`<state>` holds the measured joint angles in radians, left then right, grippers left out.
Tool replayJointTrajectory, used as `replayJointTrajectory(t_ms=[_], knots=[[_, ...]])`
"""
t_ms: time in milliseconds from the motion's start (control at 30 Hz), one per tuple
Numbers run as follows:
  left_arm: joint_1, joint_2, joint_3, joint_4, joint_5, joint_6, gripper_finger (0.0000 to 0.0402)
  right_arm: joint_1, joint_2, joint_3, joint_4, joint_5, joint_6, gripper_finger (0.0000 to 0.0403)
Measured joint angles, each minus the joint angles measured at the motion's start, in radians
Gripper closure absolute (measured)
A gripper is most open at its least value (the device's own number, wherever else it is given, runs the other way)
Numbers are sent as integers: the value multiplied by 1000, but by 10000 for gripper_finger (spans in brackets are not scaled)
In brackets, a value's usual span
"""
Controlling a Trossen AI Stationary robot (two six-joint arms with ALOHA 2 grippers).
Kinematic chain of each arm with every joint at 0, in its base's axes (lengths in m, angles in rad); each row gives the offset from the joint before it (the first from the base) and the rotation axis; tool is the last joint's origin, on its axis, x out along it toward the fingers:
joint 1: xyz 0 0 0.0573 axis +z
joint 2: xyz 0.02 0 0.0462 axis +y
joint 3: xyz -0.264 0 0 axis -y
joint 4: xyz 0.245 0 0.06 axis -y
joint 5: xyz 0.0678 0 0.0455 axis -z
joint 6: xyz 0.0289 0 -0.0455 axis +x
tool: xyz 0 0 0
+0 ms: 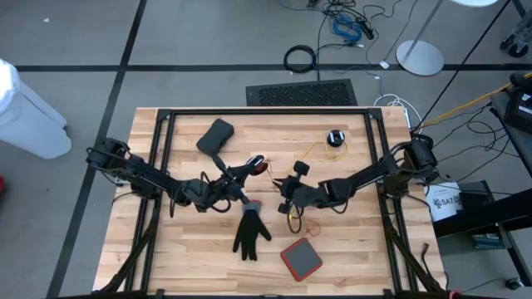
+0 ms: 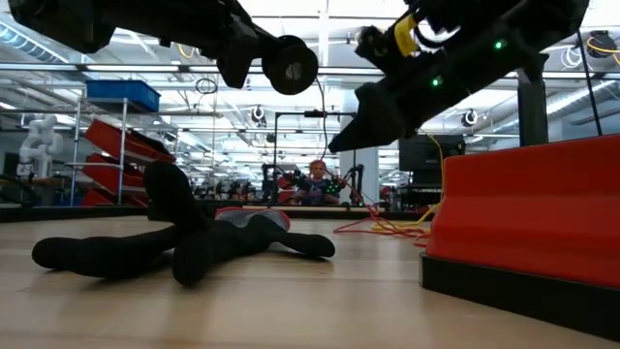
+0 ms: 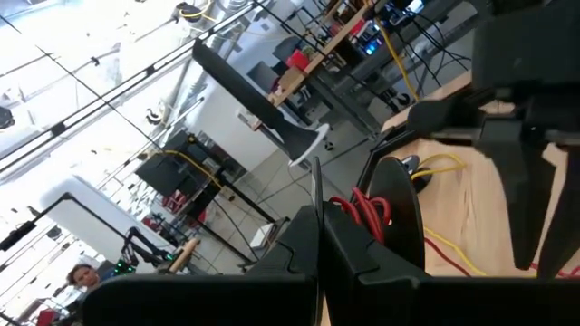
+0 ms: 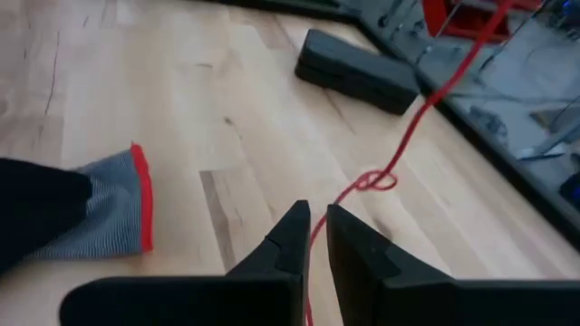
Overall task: Coil cords
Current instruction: Coil the red wire onto the black spool
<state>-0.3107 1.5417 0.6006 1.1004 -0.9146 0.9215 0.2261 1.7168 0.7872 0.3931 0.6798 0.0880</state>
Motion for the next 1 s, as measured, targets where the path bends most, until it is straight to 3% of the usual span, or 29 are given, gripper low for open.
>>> replayJointTrajectory(t_ms=[233,700,1000], knots=[[0,0,0,0,8,-26,402,-46,0,-2,14,-135,4,372],[0,0,0,-2,12,-51,402,-76,47,-2,18,-110,24,316],[0,0,0,-2,23,-52,402,-90,47,-2,14,-88,24,313]])
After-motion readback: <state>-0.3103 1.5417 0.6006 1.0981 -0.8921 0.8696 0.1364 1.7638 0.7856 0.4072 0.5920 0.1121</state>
